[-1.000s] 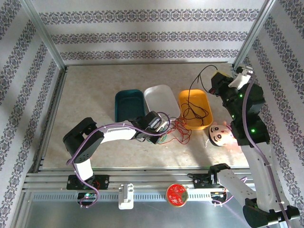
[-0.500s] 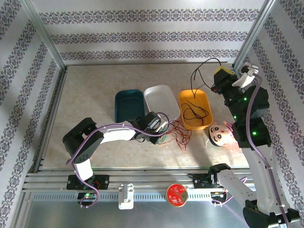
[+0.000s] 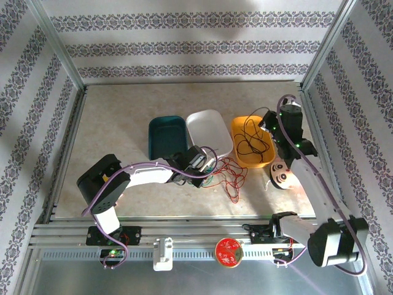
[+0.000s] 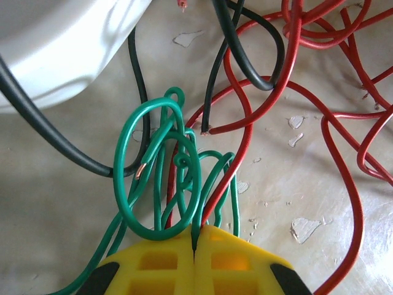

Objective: Untangle the cables

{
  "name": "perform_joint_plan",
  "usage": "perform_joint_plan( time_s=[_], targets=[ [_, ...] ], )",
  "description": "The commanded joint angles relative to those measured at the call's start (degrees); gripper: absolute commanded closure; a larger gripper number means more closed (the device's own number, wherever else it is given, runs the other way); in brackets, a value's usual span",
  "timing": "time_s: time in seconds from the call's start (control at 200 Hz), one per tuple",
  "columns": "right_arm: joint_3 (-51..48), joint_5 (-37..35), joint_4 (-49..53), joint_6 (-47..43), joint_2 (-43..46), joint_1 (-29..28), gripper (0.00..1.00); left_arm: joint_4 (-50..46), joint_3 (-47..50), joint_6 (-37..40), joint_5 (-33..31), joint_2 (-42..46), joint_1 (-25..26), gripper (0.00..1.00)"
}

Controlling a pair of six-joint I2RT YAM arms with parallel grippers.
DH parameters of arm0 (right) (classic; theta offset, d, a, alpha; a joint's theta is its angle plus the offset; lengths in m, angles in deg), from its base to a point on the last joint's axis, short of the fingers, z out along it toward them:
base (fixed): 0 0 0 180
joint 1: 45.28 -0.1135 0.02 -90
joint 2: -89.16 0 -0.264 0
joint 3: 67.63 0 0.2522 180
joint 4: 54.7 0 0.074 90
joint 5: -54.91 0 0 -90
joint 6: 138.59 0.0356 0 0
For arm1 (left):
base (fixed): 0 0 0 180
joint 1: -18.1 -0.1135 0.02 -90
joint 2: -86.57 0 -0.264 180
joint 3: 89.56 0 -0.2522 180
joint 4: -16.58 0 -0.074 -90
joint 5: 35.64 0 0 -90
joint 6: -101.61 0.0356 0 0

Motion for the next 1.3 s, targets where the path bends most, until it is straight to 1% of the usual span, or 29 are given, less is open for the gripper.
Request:
perform_joint_plan(
  time_s=[0.0,0.18,0.375,0.47,0.495,0.52,0.59,0.655,0.72,0.835,0.909,0.959,1.014,1.059,1.114,1.229,1.294],
  targets=[
    [-2.61,-0.44,0.09,3.44,-3.94,1.22,1.00,-0.92,0.56,-0.33,-1.05,1.59,0.78,1.00],
    [-5.46,0.23,-1.92,6.52,-12.16,2.00,1.00,-1.06,0.21,-0.32,-1.13,1.55,0.78,1.00],
    [-5.51,1.22,-2.05,7.57,-18.57,2.38,1.00,-1.47,-0.21,-0.20,-1.00,1.74,0.87,1.00],
    [-5.78,0.98,-2.12,7.76,-19.99,2.38,0.97,-1.65,-0.39,-0.08,-0.98,1.89,0.87,1.00],
    [-5.65,0.94,-1.90,7.75,-20.17,2.38,0.96,-1.69,-0.40,-0.07,-1.00,1.90,0.87,1.00],
    [-5.53,1.00,-1.62,7.57,-20.15,2.38,0.91,-1.66,-0.50,-0.06,-0.98,1.98,0.87,1.00],
    [-5.27,1.26,-1.32,6.86,-19.06,2.38,0.72,-1.90,-0.76,0.02,-1.00,1.90,0.87,1.00],
    [-5.17,0.36,-1.02,6.27,-16.66,2.24,0.64,-1.91,-0.92,0.10,-0.92,1.90,0.87,1.00],
    [-5.16,-1.52,-0.23,5.67,-13.66,2.11,0.59,-1.84,-1.02,0.20,-1.00,1.98,0.87,1.00],
    [-5.56,-5.03,2.11,4.40,-7.79,1.53,0.55,-1.61,-1.11,0.54,-1.13,1.91,0.87,1.00],
    [-6.17,-7.51,3.94,3.10,-3.65,0.36,0.54,-1.34,-1.16,0.55,-1.27,1.90,0.87,1.00],
    [-6.64,-7.86,5.18,1.97,-0.92,-0.76,0.54,-1.01,-1.03,0.47,-1.22,1.83,0.87,1.00],
    [-7.39,-5.70,5.78,0.49,1.90,-2.59,0.53,-0.47,-0.87,0.33,-1.12,1.81,0.87,1.00],
    [-8.02,-1.61,5.72,-1.44,3.55,-4.31,0.54,-0.33,-0.73,0.37,-1.09,1.81,0.87,1.00],
    [-8.57,5.24,5.92,-4.31,4.79,-7.08,0.54,-0.10,-0.68,0.37,-0.88,1.89,0.87,1.00],
    [-8.29,17.16,10.04,-9.90,4.27,-14.45,0.54,0.15,-0.28,0.55,-0.65,2.25,0.87,1.00],
    [-7.90,22.66,12.74,-12.77,2.80,-18.58,0.54,0.41,-0.04,0.55,-0.65,2.49,0.87,1.00]
  ],
)
